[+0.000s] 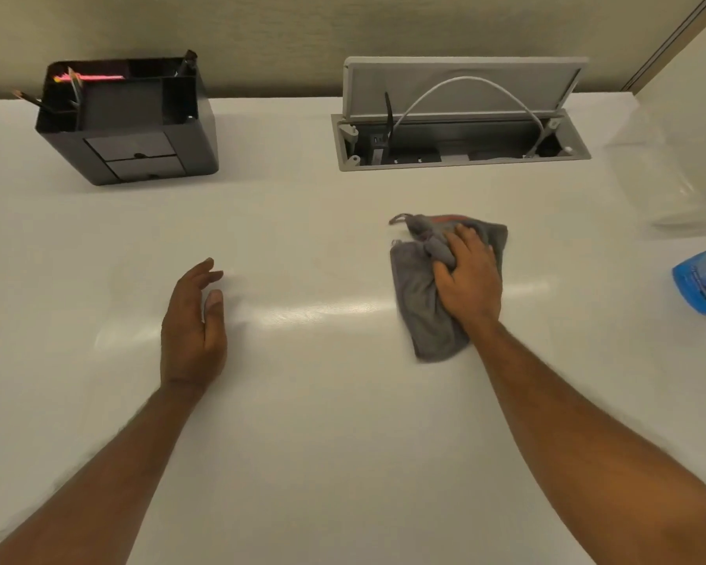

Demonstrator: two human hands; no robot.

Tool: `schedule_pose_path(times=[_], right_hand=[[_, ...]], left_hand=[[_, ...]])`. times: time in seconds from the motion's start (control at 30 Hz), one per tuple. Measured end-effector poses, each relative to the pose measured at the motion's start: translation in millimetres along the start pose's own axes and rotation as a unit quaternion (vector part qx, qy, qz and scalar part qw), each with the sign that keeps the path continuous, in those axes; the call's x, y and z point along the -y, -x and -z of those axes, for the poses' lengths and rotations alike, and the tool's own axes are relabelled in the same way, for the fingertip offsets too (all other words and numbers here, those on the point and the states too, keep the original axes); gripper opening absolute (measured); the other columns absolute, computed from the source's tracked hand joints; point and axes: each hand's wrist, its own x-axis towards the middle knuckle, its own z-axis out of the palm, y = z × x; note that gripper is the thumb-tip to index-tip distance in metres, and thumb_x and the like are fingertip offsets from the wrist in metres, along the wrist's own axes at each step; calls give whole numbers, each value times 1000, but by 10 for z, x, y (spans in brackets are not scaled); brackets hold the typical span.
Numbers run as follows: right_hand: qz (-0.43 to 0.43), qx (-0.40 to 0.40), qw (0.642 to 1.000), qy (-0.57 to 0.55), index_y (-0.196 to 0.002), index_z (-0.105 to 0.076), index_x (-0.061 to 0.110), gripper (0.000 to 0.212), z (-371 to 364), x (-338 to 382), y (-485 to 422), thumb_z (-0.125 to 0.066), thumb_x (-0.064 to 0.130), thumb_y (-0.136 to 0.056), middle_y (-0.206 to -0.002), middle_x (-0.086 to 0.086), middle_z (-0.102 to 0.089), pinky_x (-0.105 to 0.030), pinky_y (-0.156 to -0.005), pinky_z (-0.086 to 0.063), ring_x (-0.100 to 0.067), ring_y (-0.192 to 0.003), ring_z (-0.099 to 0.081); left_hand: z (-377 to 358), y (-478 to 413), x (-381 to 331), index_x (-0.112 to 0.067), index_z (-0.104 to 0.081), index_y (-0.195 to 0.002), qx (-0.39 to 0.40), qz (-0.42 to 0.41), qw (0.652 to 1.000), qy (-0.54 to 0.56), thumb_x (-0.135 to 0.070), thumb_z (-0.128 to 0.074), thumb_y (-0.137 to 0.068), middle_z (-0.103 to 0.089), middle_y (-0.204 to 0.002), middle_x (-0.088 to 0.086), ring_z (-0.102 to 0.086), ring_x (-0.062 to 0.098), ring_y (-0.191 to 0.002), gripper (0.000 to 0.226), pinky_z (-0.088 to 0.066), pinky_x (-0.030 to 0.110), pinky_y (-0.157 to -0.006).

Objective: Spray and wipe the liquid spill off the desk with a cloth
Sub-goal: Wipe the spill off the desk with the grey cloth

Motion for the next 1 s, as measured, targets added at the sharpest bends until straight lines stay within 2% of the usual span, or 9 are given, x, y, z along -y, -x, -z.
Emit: schedule_pose_path(times=[0.03,0.1,0.37,0.4,0.53,0.7,0.8,0.93,1.0], right_hand=[[-7,0,1000,13,-143,-49,23,51,-31,43,-82,-46,39,-95,-153,-4,-42,-45,-123,-19,-24,-145,-33],[-14,-3,1000,20,-142,-49,25,51,-102,184,-204,-45,44,-95,-154,-5,-41,-45,-123,-18,-26,-144,-33],[46,14,999,-6,-143,-50,27,52,-537,1086,-420,-44,48,-96,-154,-7,-41,-45,-123,-18,-27,-145,-32],[53,19,998,-9,-143,-50,27,52,-597,1223,-423,-45,48,-95,-154,-7,-41,-45,-123,-17,-26,-145,-32],[92,41,995,-12,-143,-49,29,53,-821,1773,-425,-45,48,-95,-155,-5,-39,-44,-123,-15,-24,-146,-30],[158,75,984,-17,-140,-53,28,53,-1087,2457,-258,-47,48,-92,-155,-6,-40,-45,-122,-15,-24,-146,-29],[197,95,976,-14,-142,-51,27,57,-1235,2844,-43,-48,52,-90,-155,-7,-39,-48,-122,-14,-24,-147,-27],[264,125,956,1,-143,-50,29,63,-1370,3270,337,-47,59,-87,-158,-7,-35,-53,-121,-13,-25,-149,-23],[298,147,943,-2,-143,-48,31,64,-1412,3401,556,-48,60,-87,-160,-6,-32,-53,-121,-12,-23,-150,-20]], left_hand=[[12,-12,-1,-27,-54,-134,-6,9,1000,1,-26,-39,-101,-56,-136,-8,-46,-5,-129,36,-36,19,-110],[55,-24,-5,-10,-57,-132,-7,23,1000,2,-26,-39,-103,-56,-134,-10,-47,-3,-128,38,-35,17,-110],[652,291,232,-16,-57,-130,-5,63,996,-56,-36,-39,-101,-54,-137,-12,-49,10,-133,40,-33,13,-107],[740,331,286,-17,-57,-130,-4,70,995,-75,-40,-38,-100,-53,-139,-11,-48,12,-135,42,-33,16,-108],[1067,430,515,-16,-58,-130,17,74,980,-182,-45,-39,-98,-48,-150,2,-37,21,-143,48,-33,50,-117],[1315,487,741,-12,-56,-134,44,93,959,-263,-42,-48,-90,-43,-154,10,-34,29,-146,54,-31,50,-118],[1339,533,811,-11,-53,-137,23,102,968,-226,-41,-44,-94,-41,-155,9,-33,26,-147,53,-29,49,-119],[1367,549,839,-12,-45,-144,-57,102,985,-124,-39,-38,-98,-39,-156,7,-33,21,-147,54,-27,36,-120],[1379,551,847,-13,-42,-146,-68,94,988,-99,-37,-38,-97,-38,-157,6,-33,19,-147,54,-28,33,-119]])
